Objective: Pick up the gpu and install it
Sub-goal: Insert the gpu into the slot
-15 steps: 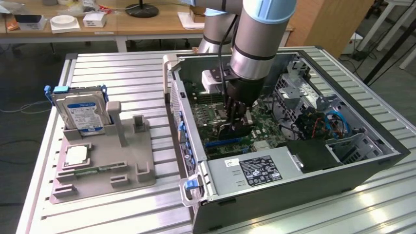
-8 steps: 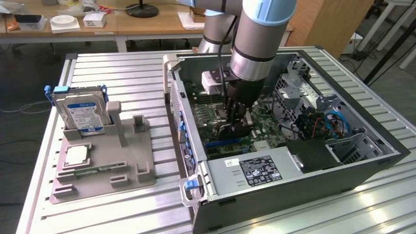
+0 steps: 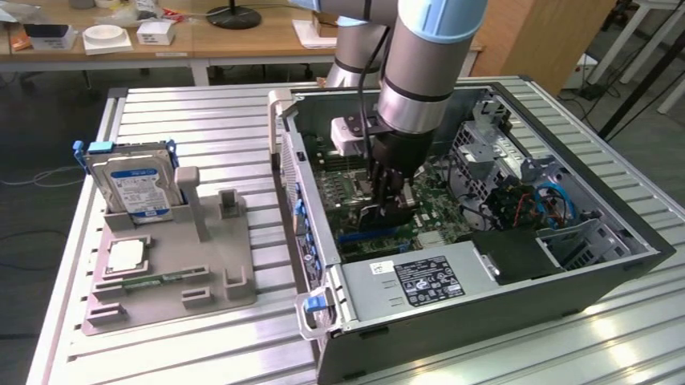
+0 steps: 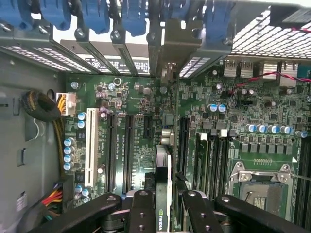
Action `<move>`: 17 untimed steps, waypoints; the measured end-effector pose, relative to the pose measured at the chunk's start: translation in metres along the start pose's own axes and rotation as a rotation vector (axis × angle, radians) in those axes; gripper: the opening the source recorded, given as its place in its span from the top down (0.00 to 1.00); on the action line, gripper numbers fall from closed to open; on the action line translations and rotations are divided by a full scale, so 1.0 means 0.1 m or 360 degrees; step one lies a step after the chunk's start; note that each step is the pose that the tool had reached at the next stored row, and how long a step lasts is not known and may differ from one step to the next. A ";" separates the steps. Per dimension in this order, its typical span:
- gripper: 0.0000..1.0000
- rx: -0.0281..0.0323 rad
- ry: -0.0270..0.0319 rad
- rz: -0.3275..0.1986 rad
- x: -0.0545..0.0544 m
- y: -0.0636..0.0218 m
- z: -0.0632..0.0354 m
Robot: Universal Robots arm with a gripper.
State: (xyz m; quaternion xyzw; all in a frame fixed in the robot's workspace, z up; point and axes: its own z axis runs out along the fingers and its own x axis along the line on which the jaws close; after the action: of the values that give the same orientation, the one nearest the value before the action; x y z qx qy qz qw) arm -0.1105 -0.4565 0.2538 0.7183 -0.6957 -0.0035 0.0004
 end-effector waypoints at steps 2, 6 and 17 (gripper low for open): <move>0.74 0.00001 -0.00006 0.0000 0.00 0.000 -0.002; 0.74 -0.00003 0.00000 0.0018 0.00 0.000 -0.004; 0.74 -0.00006 -0.00001 0.0028 0.02 0.001 -0.006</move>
State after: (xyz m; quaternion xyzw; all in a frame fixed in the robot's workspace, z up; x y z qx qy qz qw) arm -0.1105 -0.4587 0.2544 0.7123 -0.7019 -0.0036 0.0006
